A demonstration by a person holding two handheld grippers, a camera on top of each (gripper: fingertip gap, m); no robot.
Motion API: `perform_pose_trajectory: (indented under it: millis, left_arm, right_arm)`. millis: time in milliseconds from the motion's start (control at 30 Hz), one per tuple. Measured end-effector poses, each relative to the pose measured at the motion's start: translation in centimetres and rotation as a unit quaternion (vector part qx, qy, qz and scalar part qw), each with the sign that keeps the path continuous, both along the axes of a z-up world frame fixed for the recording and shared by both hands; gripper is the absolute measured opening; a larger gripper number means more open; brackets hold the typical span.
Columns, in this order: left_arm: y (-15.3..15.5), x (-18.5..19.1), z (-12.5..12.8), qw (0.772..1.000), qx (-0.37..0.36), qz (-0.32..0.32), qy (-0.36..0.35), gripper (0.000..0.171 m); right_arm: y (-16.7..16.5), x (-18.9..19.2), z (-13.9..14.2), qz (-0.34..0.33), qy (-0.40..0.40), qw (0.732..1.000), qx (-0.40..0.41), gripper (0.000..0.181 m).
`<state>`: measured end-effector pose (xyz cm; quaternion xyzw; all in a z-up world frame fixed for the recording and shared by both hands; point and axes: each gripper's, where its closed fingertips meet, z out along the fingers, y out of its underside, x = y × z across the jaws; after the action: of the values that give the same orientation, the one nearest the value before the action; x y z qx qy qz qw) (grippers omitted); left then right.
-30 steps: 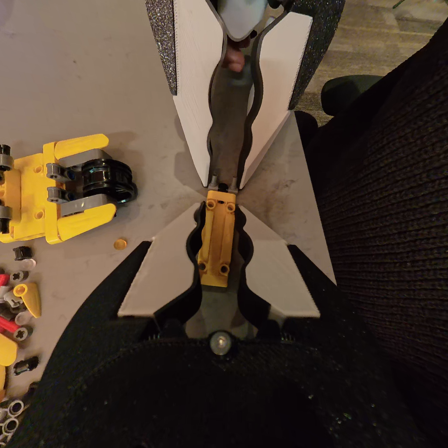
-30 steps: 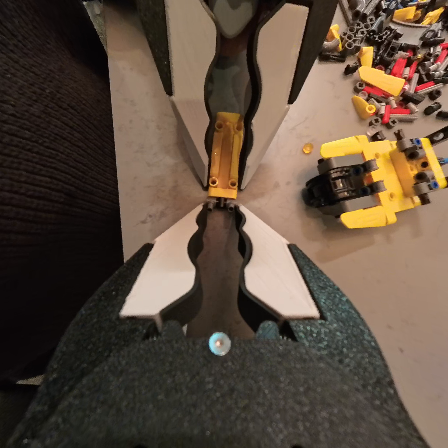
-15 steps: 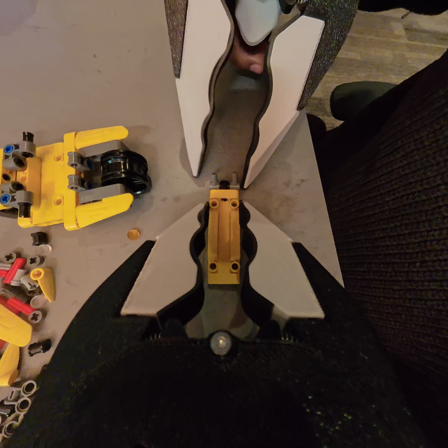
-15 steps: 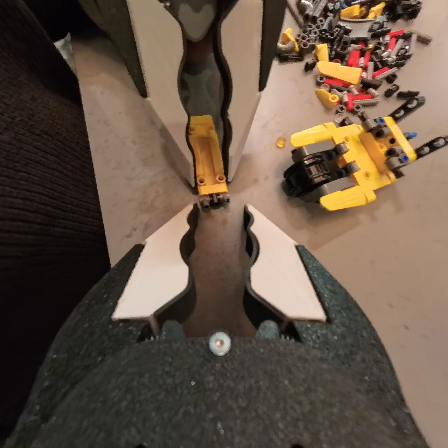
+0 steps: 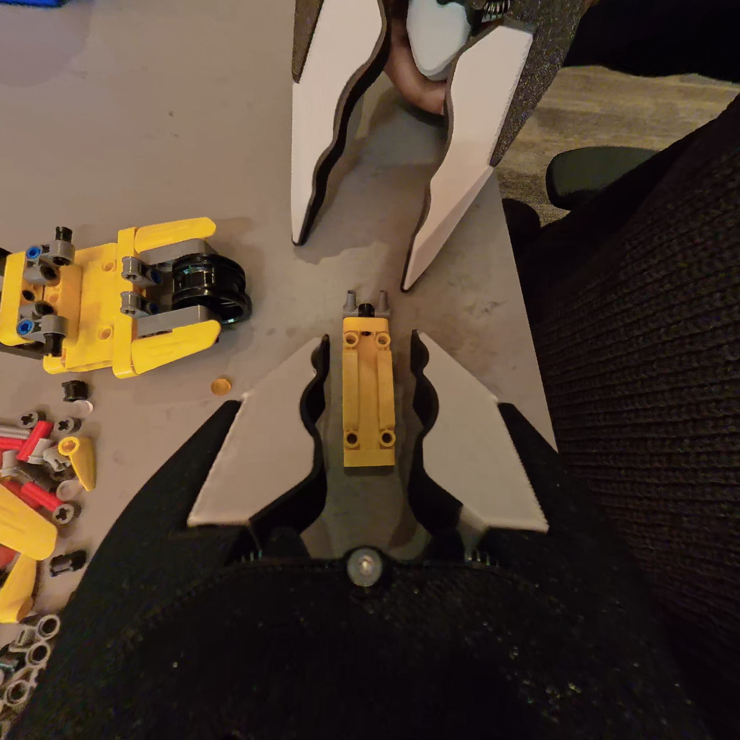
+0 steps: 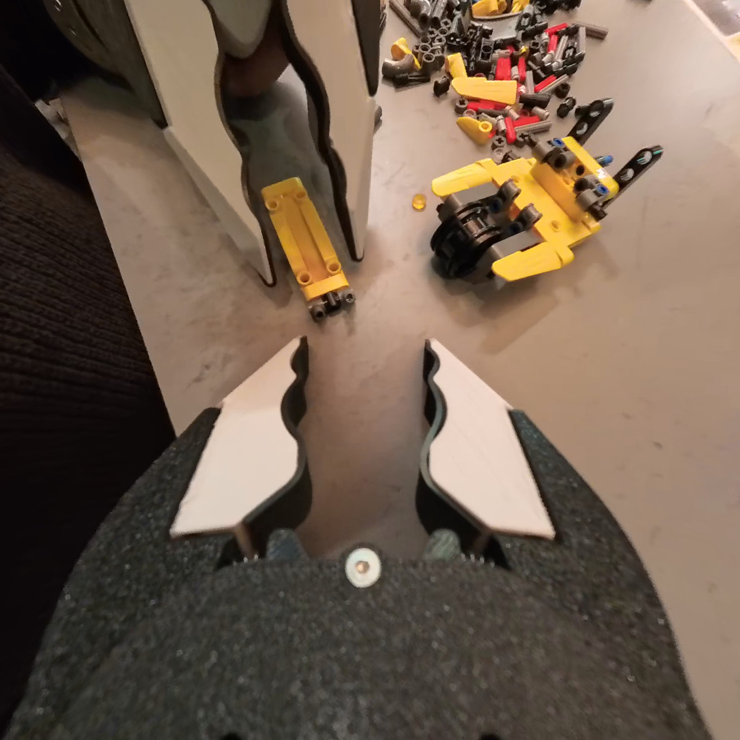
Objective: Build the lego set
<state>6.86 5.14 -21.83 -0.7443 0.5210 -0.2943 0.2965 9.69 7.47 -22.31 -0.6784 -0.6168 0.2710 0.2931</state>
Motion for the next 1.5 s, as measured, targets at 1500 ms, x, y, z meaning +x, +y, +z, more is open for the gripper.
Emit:
perform_pose_trajectory:
  millis: [1500]
  left_arm:
    - [0.1,1.2,-0.3,0.999,0.029,0.001,0.018,0.019]
  right_arm:
    - [-0.7,-1.7,1.0,-0.028,0.045,0.992,-0.114,0.013]
